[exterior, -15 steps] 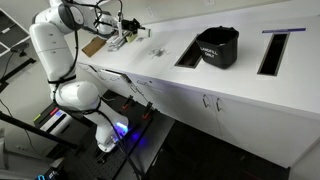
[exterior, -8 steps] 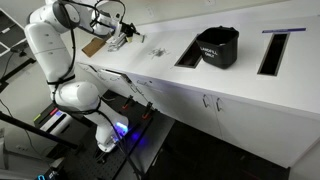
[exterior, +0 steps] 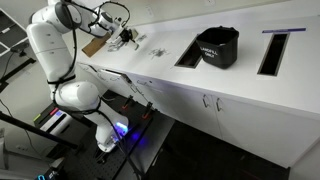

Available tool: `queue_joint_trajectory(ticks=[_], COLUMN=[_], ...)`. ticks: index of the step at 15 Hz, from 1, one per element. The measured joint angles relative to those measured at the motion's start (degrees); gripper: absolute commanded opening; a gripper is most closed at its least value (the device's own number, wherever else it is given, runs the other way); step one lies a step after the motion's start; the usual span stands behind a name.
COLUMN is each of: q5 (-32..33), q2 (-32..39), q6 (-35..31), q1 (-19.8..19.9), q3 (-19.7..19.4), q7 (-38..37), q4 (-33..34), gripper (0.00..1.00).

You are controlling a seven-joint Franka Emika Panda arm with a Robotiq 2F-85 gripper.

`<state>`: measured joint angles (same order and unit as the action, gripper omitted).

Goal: Pick up the white cup from the table and pour its contents on the table.

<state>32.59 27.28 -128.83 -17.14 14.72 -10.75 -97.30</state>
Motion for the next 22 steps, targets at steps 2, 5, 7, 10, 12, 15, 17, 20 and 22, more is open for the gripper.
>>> queue_joint_trajectory(ticks=[2,5,7,10,12,15,17,20,22], q5=[-4.9,-11.0,-14.4,-18.7,-20.7,-22.5,-23.0,-23.0,-23.0], q2=[0.9,2.1,2.7,3.3,3.6,4.0,4.3,4.8,5.0], q6=[-0.1,-0.4,-0.4,-0.4,-0.3,0.0,0.0,0.1,0.1], q1=[0.0,0.0,0.0,0.2,0.4,0.6,0.7,0.7,0.7], q3=[0.0,0.0,0.0,0.0,0.0,0.0,0.0,0.0,0.0], q7=[4.8,11.7,15.5,19.3,20.6,21.0,21.6,22.1,22.7], q4=[0.2,0.3,0.3,0.3,0.3,0.3,0.3,0.3,0.3], gripper=[0.01,0.02,0.02,0.02,0.02,0.01,0.01,0.33,0.48])
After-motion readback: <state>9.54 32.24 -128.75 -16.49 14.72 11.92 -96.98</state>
